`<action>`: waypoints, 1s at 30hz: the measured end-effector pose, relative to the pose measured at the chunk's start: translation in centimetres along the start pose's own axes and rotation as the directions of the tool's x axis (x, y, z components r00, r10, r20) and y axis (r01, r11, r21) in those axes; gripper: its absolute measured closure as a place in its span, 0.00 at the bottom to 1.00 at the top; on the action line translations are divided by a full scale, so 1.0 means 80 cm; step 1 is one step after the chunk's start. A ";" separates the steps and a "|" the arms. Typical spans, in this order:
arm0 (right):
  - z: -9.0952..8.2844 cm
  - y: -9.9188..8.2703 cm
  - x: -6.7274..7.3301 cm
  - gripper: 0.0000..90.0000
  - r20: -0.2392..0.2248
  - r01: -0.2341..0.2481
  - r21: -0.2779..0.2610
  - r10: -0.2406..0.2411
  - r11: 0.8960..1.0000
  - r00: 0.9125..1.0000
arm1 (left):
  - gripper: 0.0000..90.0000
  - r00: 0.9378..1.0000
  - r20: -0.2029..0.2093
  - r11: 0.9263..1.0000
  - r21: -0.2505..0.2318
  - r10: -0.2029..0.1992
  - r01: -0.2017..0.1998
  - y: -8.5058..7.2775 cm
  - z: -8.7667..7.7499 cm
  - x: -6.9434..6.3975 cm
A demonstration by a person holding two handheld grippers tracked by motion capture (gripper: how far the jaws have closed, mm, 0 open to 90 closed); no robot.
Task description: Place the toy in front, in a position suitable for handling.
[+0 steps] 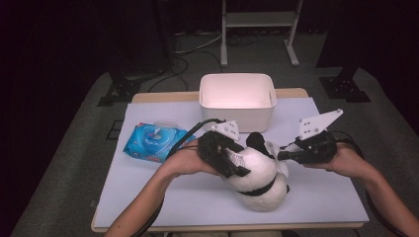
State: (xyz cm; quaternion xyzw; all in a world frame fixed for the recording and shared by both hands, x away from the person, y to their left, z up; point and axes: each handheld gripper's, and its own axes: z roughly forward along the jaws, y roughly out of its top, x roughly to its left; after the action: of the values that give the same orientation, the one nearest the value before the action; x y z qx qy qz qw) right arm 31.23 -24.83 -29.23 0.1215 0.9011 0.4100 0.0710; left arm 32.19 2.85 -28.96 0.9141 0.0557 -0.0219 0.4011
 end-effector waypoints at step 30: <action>-0.010 0.023 0.006 0.92 -0.001 0.035 0.036 -0.035 0.999 0.999 | 0.20 1.000 -0.015 1.000 0.016 0.013 -0.012 0.005 0.011 0.002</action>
State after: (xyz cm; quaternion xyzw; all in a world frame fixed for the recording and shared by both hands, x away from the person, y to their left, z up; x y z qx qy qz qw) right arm 30.91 -24.11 -27.32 0.1071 0.9103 0.3927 0.0760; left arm 32.43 1.93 -29.29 0.9176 0.0528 -0.0130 0.3938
